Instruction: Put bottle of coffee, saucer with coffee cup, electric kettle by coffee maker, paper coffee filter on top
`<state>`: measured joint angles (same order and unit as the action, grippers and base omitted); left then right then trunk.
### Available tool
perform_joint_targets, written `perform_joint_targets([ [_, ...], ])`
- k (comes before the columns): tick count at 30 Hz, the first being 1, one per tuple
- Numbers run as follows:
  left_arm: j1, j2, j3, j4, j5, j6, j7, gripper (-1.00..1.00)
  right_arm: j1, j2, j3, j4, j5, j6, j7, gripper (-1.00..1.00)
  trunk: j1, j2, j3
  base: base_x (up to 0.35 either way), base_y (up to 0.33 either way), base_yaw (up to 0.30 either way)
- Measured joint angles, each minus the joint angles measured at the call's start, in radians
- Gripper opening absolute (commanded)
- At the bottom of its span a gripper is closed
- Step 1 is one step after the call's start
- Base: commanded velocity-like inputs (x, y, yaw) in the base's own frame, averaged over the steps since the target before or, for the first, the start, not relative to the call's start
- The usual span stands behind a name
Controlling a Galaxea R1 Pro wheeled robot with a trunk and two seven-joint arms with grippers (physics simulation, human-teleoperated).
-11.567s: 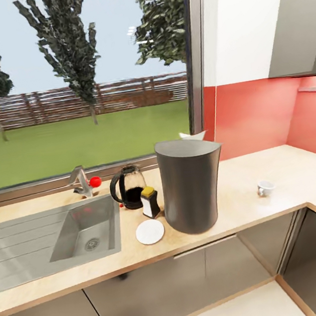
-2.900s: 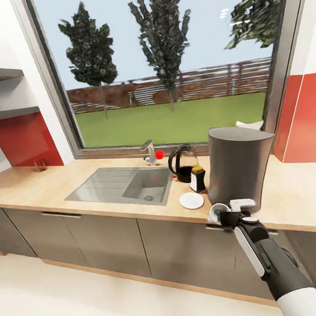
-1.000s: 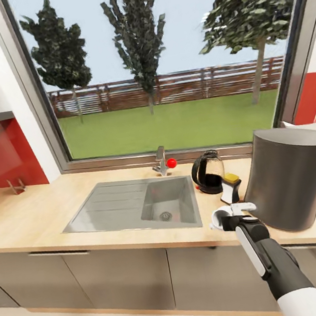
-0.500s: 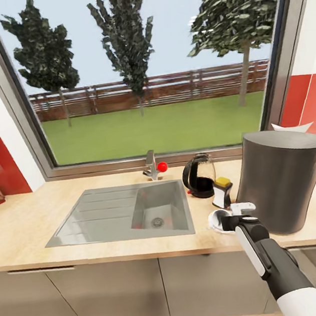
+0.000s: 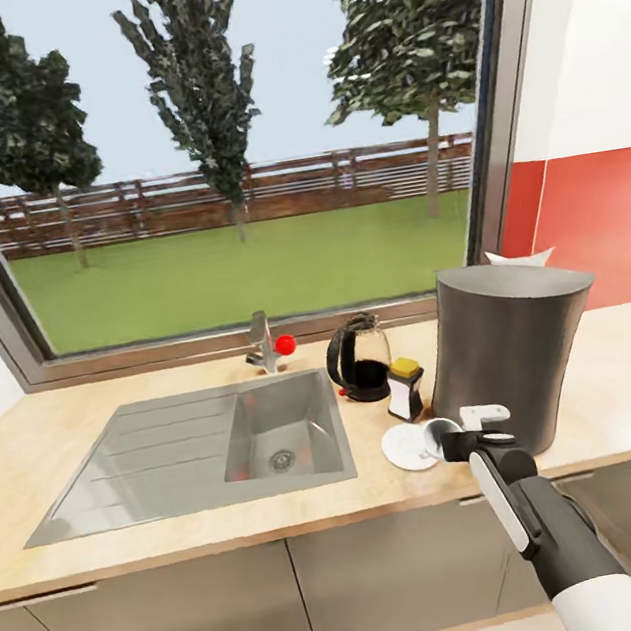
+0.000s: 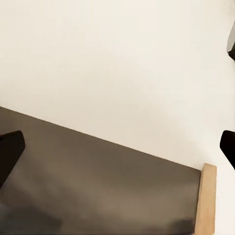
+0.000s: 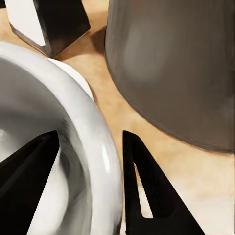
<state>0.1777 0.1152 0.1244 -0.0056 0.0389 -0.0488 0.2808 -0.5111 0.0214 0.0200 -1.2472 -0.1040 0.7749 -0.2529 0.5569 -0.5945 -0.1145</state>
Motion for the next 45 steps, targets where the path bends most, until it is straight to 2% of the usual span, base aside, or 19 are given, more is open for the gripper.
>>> perform_joint_targets([
  [7,0.0,0.0,0.0,0.0,0.0,0.0,0.0,1.0,0.0,0.0,0.0,0.002,-0.001,0.0,0.0,-1.0,0.0,0.0,0.001,0.013,0.027,-0.289],
  [12,0.0,0.0,0.0,0.0,0.0,0.0,0.0,1.0,0.0,0.004,0.002,0.004,-0.001,0.0,0.0,-1.0,0.0,0.0,0.001,0.074,0.251,-0.199],
  [17,0.0,0.0,0.0,0.0,0.0,0.0,0.0,1.0,0.0,0.007,0.002,0.005,0.001,-0.001,0.0,-1.0,0.0,0.0,0.001,0.032,0.28,-0.033],
  [24,0.0,-0.001,0.001,0.0,0.001,0.001,0.0,1.0,0.0,0.008,0.002,0.007,0.001,-0.001,0.0,-1.0,0.0,0.0,0.001,0.018,0.077,-0.002],
  [30,0.0,0.0,0.0,0.0,0.001,0.0,0.0,1.0,0.001,0.008,0.003,0.012,0.0,-0.002,0.002,-1.0,0.0,0.0,0.001,0.197,0.201,0.0],
  [45,0.0,-0.001,0.001,0.0,0.0,0.001,-0.001,1.0,0.0,0.008,0.005,0.037,0.0,-0.001,0.003,-1.0,0.0,0.0,0.001,0.117,0.025,0.0],
])
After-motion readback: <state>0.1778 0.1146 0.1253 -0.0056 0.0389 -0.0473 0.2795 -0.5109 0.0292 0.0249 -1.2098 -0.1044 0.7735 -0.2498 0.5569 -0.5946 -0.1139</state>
